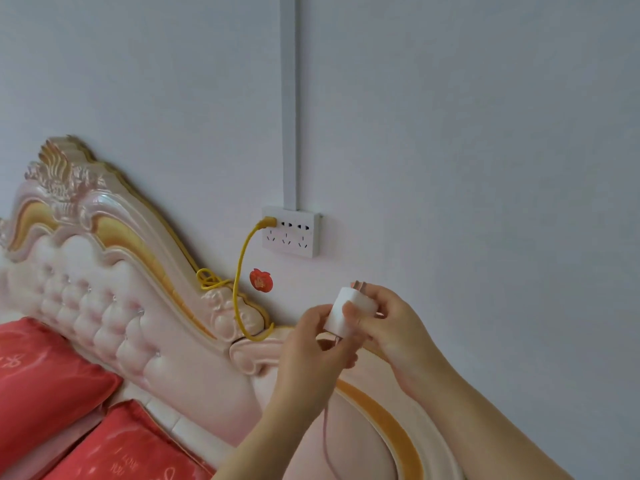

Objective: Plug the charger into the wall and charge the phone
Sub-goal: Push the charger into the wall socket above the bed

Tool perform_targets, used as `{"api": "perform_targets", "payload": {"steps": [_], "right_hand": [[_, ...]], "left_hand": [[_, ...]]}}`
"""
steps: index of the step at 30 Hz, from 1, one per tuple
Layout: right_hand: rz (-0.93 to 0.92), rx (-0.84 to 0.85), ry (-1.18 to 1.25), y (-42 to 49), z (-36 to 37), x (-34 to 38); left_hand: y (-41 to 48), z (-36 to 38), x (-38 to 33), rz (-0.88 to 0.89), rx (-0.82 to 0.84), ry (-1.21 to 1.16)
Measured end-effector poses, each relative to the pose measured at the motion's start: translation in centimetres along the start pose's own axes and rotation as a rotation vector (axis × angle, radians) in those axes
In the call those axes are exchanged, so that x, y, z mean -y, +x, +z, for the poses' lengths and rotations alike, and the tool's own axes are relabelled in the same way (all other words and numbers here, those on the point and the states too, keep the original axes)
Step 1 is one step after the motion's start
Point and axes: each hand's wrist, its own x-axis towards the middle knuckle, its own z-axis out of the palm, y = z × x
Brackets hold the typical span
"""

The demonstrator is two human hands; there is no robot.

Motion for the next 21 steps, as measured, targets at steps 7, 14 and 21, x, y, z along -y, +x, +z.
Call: {"api": "perform_targets", "payload": {"steps": [7,14,21], "right_hand": [[-0.546,-0.291,-1.212,10.1,-1.1,-0.3],[-0.888,-0.509,-1.709,17.1,-2.0,-4.4],[-1.092,-0.702,-1.785,19.2,-3.1,-6.3]], "left_hand": [[7.7,-5.1,1.6,0.043,-0.223,0.105],[14.0,-7.4,2.3,0.213,-0.253,0.431],[16.4,-6.2,3.4,0.325,-0.292,0.654]]}}
